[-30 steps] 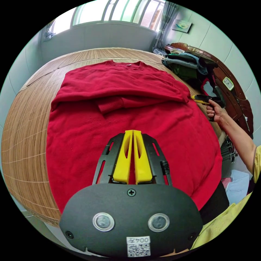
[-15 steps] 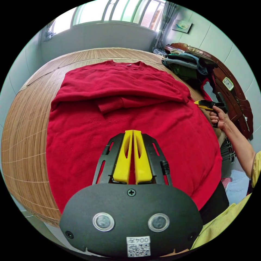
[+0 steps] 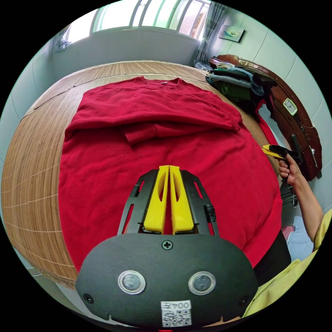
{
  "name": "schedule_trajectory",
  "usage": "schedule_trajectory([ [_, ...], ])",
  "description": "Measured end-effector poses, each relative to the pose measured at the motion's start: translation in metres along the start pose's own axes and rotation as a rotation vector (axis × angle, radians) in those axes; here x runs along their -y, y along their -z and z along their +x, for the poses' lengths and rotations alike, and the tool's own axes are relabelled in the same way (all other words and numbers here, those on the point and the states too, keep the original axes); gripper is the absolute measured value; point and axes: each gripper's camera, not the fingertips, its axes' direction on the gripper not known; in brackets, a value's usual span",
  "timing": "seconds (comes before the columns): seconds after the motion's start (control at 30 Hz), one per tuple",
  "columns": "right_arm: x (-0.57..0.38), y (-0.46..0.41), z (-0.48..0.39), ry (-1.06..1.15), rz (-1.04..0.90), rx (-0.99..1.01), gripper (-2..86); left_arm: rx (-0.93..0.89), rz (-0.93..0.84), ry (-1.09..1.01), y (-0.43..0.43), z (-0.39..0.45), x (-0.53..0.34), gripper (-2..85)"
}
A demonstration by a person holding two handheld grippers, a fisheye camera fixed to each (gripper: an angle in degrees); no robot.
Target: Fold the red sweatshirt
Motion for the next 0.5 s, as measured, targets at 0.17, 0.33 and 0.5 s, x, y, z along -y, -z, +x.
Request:
schedule_trajectory([
  [0.17, -0.010, -0.016, -0.018, -0.006, -0.022, 0.028, 3.9, -0.003, -0.001, 0.002, 0.000, -0.001, -0.001, 0.5],
  [0.33, -0.009, -0.026, -0.060, 0.099, -0.025, -0.237, 2.7, -0.009, 0.000, 0.004, 0.000, -0.003, -0.001, 0.6],
  [0.5, -0.015, -0.033, -0.069, 0.137, 0.007, -0.255, 3.3, -0.012, 0.000, 0.005, 0.001, -0.004, -0.002, 0.7],
])
